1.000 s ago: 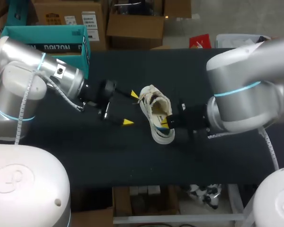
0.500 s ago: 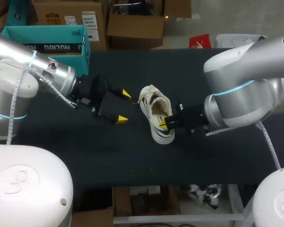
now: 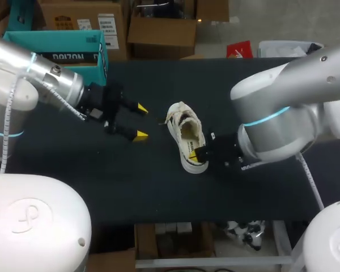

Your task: Open the shoe tongue, take the insole out of the shoe, put the insole back into the shoe, and pack the shoe into the shoebox

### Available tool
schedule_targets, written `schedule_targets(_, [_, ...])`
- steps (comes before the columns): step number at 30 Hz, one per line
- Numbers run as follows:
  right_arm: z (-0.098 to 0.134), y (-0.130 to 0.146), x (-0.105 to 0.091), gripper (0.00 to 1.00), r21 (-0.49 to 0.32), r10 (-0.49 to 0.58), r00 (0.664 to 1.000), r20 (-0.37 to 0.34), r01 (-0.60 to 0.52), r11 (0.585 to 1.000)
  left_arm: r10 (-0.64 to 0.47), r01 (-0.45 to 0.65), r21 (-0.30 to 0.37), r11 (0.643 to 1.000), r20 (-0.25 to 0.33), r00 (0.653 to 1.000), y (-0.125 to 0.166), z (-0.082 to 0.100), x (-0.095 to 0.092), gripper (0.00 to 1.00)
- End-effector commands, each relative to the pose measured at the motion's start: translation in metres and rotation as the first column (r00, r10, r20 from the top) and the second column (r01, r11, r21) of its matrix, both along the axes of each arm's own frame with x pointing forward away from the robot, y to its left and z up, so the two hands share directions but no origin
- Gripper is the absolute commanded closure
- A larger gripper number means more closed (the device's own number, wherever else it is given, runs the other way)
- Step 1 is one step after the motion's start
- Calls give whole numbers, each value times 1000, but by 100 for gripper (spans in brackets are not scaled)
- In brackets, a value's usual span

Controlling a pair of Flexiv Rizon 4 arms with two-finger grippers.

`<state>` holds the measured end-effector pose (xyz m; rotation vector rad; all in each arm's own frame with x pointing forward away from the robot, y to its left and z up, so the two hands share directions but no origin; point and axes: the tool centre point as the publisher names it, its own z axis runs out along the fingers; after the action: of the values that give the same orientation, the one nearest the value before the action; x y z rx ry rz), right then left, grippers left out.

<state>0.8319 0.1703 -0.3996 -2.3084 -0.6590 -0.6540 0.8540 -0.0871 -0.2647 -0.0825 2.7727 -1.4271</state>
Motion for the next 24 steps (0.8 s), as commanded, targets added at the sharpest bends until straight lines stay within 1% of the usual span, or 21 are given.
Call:
schedule_targets(1, [0, 6, -3, 100, -42, 6, 1000, -2, -6, 999, 15, -15, 16, 1000, -7, 1000, 0, 4, -7, 0])
schedule_targets(4, [11, 3, -7, 100, -46, 12, 1000, 29, -11, 999, 23, -22, 31, 999, -18, 1000, -1, 4, -10, 0])
schedule_targets(9, [31, -8, -14, 100, -33, 35, 996, 83, -32, 999, 38, -34, 62, 997, -64, 997, -2, 3, -14, 0])
schedule_targets(11, [39, -15, -17, 100, -2, 67, 991, 113, -67, 998, 62, -55, 80, 995, -90, 994, -1, 0, -13, 0])
schedule_targets(13, [45, -25, -18, 100, -5, 82, 988, 131, -82, 997, 102, -90, 105, 990, -116, 988, -1, -5, -12, 0])
schedule_targets(15, [50, -33, -18, 100, -7, 122, 981, 148, -123, 992, 128, -111, 110, 988, -158, 979, -1, -9, -13, 0])
schedule_targets(16, [53, -38, -17, 100, -21, 139, 979, 147, -138, 990, 158, -137, 141, 981, -155, 975, -1, -11, -12, 0])
schedule_targets(17, [57, -42, -16, 71, -36, 164, 976, 141, -160, 986, 173, -149, 176, 973, -134, 976, -1, -12, -11, 0])
schedule_targets(18, [62, -47, -15, 8, -35, 176, 975, 137, -173, 984, 173, -149, 176, 973, -134, 976, -1, -12, -11, 0])
schedule_targets(19, [62, -47, -15, 0, -35, 176, 975, 137, -173, 984, 173, -149, 176, 973, -134, 976, -1, -12, -11, 0])
schedule_targets(24, [62, -47, -15, 0, -35, 176, 975, 137, -173, 984, 173, -149, 176, 973, -134, 976, -1, -12, -11, 0])
